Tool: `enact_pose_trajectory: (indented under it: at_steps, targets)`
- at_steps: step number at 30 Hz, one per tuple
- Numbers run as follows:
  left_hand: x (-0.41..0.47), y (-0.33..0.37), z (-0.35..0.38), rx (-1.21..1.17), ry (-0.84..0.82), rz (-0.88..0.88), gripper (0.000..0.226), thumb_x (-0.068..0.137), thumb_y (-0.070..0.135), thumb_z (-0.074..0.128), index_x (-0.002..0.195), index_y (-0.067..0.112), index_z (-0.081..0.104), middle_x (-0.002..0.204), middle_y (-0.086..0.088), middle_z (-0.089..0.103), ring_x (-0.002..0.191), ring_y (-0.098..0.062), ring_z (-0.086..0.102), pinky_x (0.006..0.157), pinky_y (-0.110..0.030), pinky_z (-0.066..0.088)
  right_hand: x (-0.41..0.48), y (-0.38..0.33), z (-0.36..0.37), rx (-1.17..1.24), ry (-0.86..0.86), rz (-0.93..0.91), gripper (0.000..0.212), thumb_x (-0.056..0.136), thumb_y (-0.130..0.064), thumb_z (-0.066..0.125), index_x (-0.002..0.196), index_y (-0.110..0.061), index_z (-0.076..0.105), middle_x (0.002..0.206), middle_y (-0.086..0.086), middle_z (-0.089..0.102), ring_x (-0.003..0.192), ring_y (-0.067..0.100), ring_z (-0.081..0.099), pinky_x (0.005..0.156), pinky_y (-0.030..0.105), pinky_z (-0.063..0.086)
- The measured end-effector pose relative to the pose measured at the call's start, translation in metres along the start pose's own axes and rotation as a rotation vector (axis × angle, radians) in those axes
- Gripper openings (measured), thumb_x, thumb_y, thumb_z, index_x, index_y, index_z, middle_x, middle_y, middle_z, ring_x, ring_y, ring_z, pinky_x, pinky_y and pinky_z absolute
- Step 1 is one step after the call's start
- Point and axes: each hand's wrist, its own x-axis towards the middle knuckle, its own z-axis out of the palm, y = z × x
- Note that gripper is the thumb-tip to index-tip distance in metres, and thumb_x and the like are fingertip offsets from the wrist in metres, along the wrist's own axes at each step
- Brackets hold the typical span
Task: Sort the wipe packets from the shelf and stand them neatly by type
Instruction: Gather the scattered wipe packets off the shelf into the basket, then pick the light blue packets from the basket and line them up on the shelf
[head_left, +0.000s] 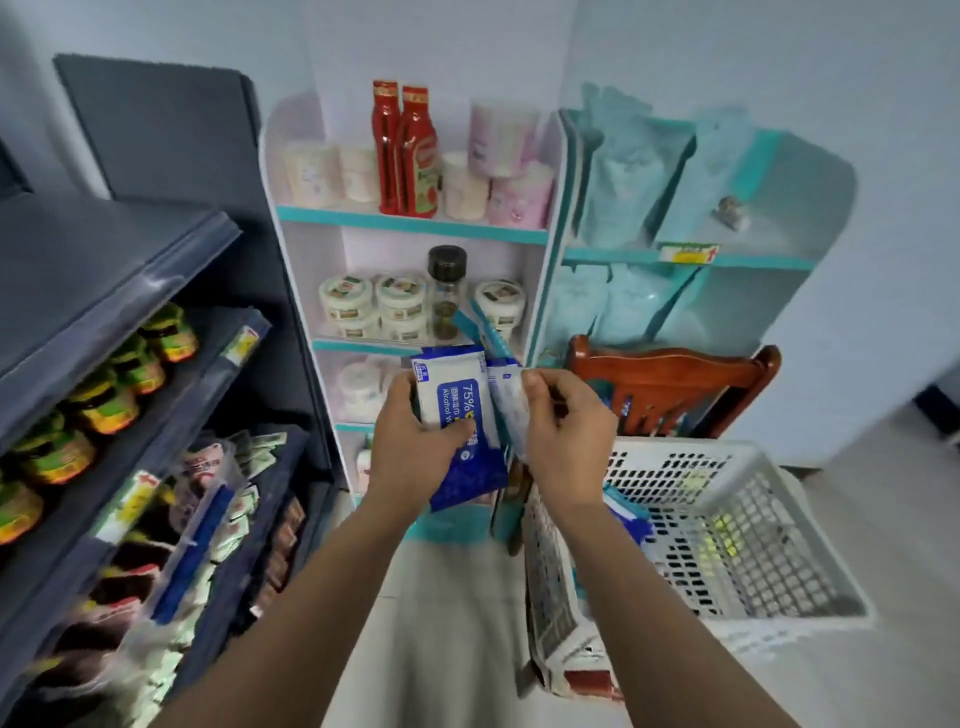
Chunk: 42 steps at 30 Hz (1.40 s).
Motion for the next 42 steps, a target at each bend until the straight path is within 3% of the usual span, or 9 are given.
enact_pose_trajectory:
  at_steps: [6, 13, 16, 19, 27, 31, 35, 38, 42]
  targets:
    - [-0.008, -0.023, 0.08, 0.058, -0.205, -0.014, 0.05, 0.075, 0.001, 0.075, 0.094, 0.039, 0.048, 0.093, 0.014, 0.065, 0.081, 0.0, 0.063, 0.073, -0.027, 0.054, 0.002, 0.061, -0.058, -0.154, 0.041, 0.137, 0.016, 0.093, -0.022, 0.061, 0.091, -0.011, 0.072, 0.079, -0.003, 0.069, 0.067, 0.006, 0.055, 0.06, 0.009, 0.036]
    - [-0.016, -0.059, 0.182, 0.214, -0.265, -0.13, 0.047, 0.072, 0.008, 0.077, 0.104, 0.03, 0.051, 0.1, 0.002, 0.065, 0.089, -0.018, 0.063, 0.083, -0.045, 0.054, 0.019, 0.148, -0.124, -0.23, -0.097, 0.265, 0.019, 0.095, -0.024, 0.059, 0.087, -0.012, 0.071, 0.071, -0.007, 0.063, 0.062, 0.001, 0.053, 0.055, 0.013, 0.036]
    - [-0.023, -0.08, 0.223, 0.275, -0.274, -0.199, 0.047, 0.07, 0.006, 0.078, 0.103, 0.024, 0.05, 0.097, 0.0, 0.065, 0.088, -0.019, 0.063, 0.079, -0.041, 0.055, 0.026, 0.189, -0.149, -0.275, -0.198, 0.291, 0.019, 0.095, -0.024, 0.059, 0.088, -0.012, 0.072, 0.074, -0.002, 0.068, 0.063, 0.01, 0.057, 0.056, 0.022, 0.042]
    - [-0.028, -0.105, 0.255, 0.358, -0.272, -0.274, 0.05, 0.071, 0.009, 0.078, 0.11, 0.023, 0.049, 0.103, 0.003, 0.063, 0.093, -0.018, 0.06, 0.078, -0.035, 0.052, 0.027, 0.231, -0.164, -0.315, -0.297, 0.331, 0.017, 0.093, -0.024, 0.06, 0.086, -0.014, 0.072, 0.072, -0.004, 0.066, 0.064, 0.01, 0.056, 0.055, 0.017, 0.039]
    - [-0.013, -0.17, 0.3, 0.554, -0.338, -0.385, 0.042, 0.077, 0.014, 0.072, 0.112, 0.022, 0.051, 0.103, 0.001, 0.064, 0.086, -0.015, 0.056, 0.074, -0.028, 0.043, 0.019, 0.32, -0.158, -0.347, -0.502, 0.462, 0.024, 0.095, -0.027, 0.058, 0.08, -0.011, 0.068, 0.064, -0.004, 0.059, 0.051, 0.001, 0.044, 0.047, 0.017, 0.03]
    - [0.009, -0.21, 0.312, 0.652, -0.392, -0.412, 0.029, 0.079, 0.015, 0.068, 0.101, 0.023, 0.051, 0.101, -0.001, 0.065, 0.083, -0.017, 0.057, 0.073, -0.03, 0.047, 0.019, 0.359, -0.14, -0.339, -0.6, 0.565, 0.025, 0.095, -0.027, 0.057, 0.081, -0.01, 0.067, 0.064, 0.0, 0.06, 0.054, 0.011, 0.05, 0.05, 0.023, 0.036]
    - [0.029, -0.261, 0.319, 0.745, -0.459, -0.454, 0.042, 0.081, 0.024, 0.067, 0.119, 0.019, 0.051, 0.111, -0.006, 0.064, 0.094, -0.022, 0.061, 0.079, -0.039, 0.054, 0.017, 0.403, -0.116, -0.328, -0.647, 0.689, 0.027, 0.097, -0.027, 0.055, 0.072, -0.015, 0.058, 0.059, -0.003, 0.055, 0.052, 0.012, 0.049, 0.05, 0.028, 0.037]
    - [0.032, -0.294, 0.324, 0.906, -0.576, -0.464, 0.073, 0.084, 0.034, 0.065, 0.145, 0.02, 0.029, 0.144, -0.015, 0.039, 0.124, -0.032, 0.047, 0.098, -0.043, 0.046, 0.009, 0.432, -0.099, -0.317, -0.734, 0.85, 0.026, 0.101, -0.025, 0.045, 0.082, -0.01, 0.058, 0.067, -0.001, 0.056, 0.06, 0.016, 0.05, 0.055, 0.027, 0.035]
    - [0.024, -0.318, 0.329, 1.29, -0.711, -0.377, 0.091, 0.087, 0.041, 0.058, 0.153, 0.02, 0.0, 0.16, -0.013, -0.009, 0.146, -0.036, -0.003, 0.117, -0.051, 0.014, -0.012, 0.455, -0.088, -0.321, -1.0, 1.007, 0.027, 0.1, -0.03, 0.045, 0.122, -0.016, 0.051, 0.108, 0.008, 0.064, 0.089, 0.023, 0.058, 0.07, 0.03, 0.042]
